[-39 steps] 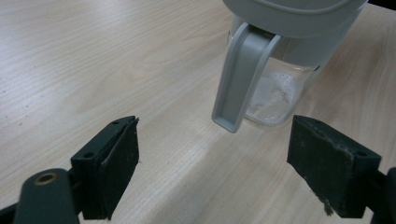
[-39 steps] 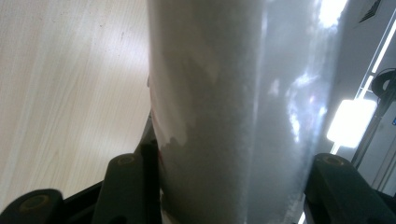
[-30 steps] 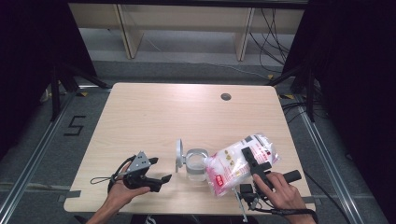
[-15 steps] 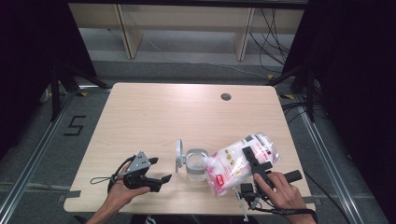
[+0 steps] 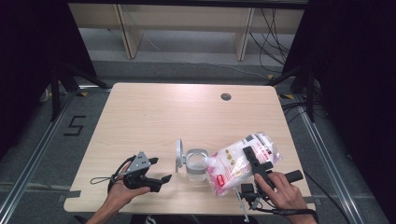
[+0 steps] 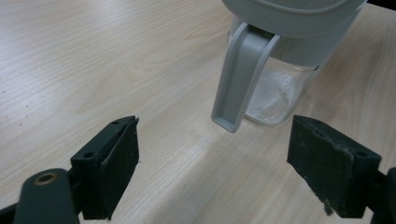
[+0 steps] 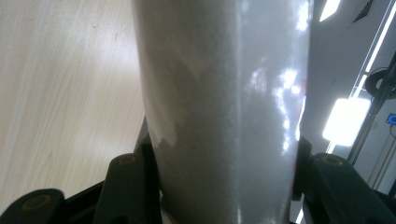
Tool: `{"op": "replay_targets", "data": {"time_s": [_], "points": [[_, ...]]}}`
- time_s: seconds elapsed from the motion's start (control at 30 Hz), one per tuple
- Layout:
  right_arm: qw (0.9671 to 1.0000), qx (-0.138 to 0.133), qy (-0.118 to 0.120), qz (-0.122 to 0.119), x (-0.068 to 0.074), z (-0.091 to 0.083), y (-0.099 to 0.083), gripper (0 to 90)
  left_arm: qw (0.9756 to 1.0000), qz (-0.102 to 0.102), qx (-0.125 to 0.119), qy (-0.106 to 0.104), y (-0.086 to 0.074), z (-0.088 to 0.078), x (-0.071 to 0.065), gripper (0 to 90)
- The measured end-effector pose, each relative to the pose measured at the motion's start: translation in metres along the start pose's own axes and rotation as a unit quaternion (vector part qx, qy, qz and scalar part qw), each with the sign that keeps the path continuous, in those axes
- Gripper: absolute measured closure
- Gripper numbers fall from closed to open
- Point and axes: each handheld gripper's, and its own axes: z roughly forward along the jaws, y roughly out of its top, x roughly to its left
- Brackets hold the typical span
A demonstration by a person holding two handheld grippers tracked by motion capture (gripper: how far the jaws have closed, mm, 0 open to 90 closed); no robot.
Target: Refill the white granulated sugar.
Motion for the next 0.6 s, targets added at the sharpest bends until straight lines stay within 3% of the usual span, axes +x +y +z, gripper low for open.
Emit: {"op": "replay_targets", "data": {"time_s": [0.17, 0.23, 0.27, 0.37, 0.5, 0.57, 0.6], "points": [[0.9997, -0.008, -0.005, -0.021, -0.0036, 0.0003, 0.0004, 51.4, 1.0000, 0.001, 0.002, 0.000, 0.0001, -0.0002, 0.0000, 16.2], [0.9999, -0.005, -0.003, -0.011, -0.0017, 0.0004, 0.0001, 51.4, 1.0000, 0.000, -0.002, -0.001, -0.0002, 0.0004, 0.0000, 16.3], [0.9996, -0.009, -0.006, -0.025, -0.0044, 0.0002, 0.0003, 51.4, 1.0000, -0.001, -0.002, -0.001, -0.0001, 0.0003, 0.0000, 16.3], [0.9999, -0.004, 0.001, -0.010, -0.0025, -0.0002, 0.0001, 51.5, 1.0000, 0.000, 0.001, 0.001, 0.0001, -0.0002, 0.0000, 16.2], [0.9998, -0.004, -0.003, -0.021, -0.0045, -0.0008, -0.0001, 51.5, 1.0000, 0.000, 0.001, 0.000, 0.0001, -0.0002, 0.0000, 16.2], [0.9998, -0.009, -0.009, -0.015, -0.0033, 0.0002, -0.0018, 51.6, 1.0000, 0.000, 0.001, 0.001, 0.0001, -0.0003, 0.0000, 16.2], [1.0000, -0.005, -0.007, -0.001, -0.0021, -0.0005, -0.0016, 51.6, 1.0000, 0.000, 0.001, 0.001, 0.0001, -0.0003, 0.0000, 16.2]]}}
